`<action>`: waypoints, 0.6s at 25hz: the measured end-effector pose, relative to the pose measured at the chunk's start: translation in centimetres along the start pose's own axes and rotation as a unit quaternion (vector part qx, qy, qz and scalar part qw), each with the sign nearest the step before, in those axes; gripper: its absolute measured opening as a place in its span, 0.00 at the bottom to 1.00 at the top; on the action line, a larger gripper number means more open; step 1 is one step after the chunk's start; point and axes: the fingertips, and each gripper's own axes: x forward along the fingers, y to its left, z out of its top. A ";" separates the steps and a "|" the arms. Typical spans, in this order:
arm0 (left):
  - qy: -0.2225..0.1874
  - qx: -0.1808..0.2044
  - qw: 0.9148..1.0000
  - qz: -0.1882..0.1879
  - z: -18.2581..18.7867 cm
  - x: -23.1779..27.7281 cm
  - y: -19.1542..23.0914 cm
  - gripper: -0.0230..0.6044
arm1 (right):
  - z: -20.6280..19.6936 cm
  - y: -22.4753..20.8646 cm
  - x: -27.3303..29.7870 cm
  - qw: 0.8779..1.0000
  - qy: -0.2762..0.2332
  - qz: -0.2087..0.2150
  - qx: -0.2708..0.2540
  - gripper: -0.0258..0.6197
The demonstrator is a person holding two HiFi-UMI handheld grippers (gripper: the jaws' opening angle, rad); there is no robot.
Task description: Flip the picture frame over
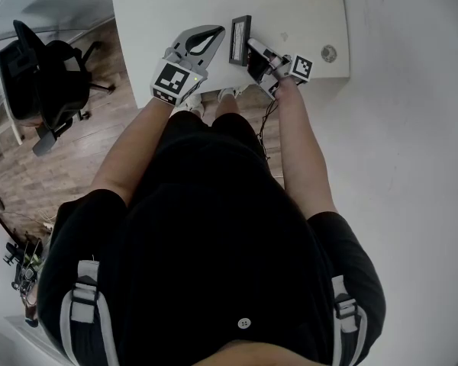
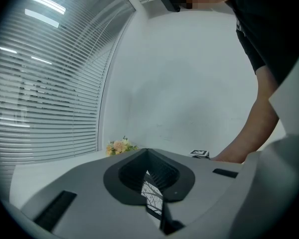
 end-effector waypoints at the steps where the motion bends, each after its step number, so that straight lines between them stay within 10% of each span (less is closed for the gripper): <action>1: 0.000 0.002 1.000 0.000 -0.1 0.0 -0.1 0.05 | 0.2 0.0 -0.2 1.000 -0.001 -0.004 -0.005 0.13; 15: -0.008 0.006 1.000 -0.010 1.3 -0.5 0.4 0.05 | 2.4 -1.0 -2.0 0.990 -0.036 -0.101 -0.095 0.23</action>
